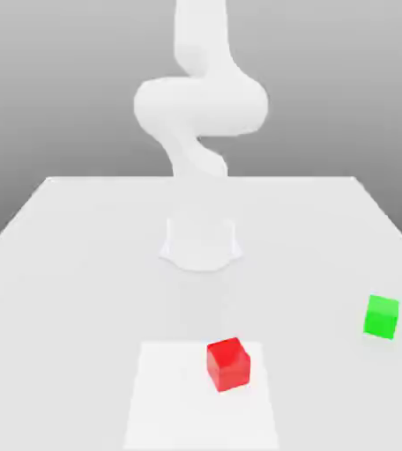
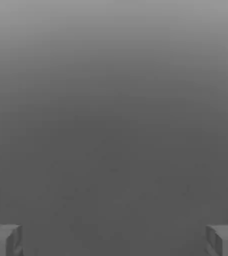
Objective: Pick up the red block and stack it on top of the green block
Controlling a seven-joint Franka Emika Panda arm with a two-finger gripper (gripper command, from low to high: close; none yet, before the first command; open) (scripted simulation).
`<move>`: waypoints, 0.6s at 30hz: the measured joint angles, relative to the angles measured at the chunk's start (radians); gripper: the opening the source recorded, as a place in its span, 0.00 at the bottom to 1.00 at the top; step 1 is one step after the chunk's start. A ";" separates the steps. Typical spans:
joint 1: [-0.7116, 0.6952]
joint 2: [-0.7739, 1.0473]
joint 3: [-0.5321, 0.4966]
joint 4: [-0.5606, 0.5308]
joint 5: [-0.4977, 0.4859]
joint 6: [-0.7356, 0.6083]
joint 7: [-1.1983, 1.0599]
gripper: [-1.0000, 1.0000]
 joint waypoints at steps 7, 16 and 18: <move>-0.001 0.267 0.034 -0.161 -0.065 0.158 -0.042 0.50; 0.028 0.604 0.033 -0.368 -0.050 0.366 -0.169 0.50; 0.045 0.673 0.038 -0.413 -0.008 0.412 -0.223 0.50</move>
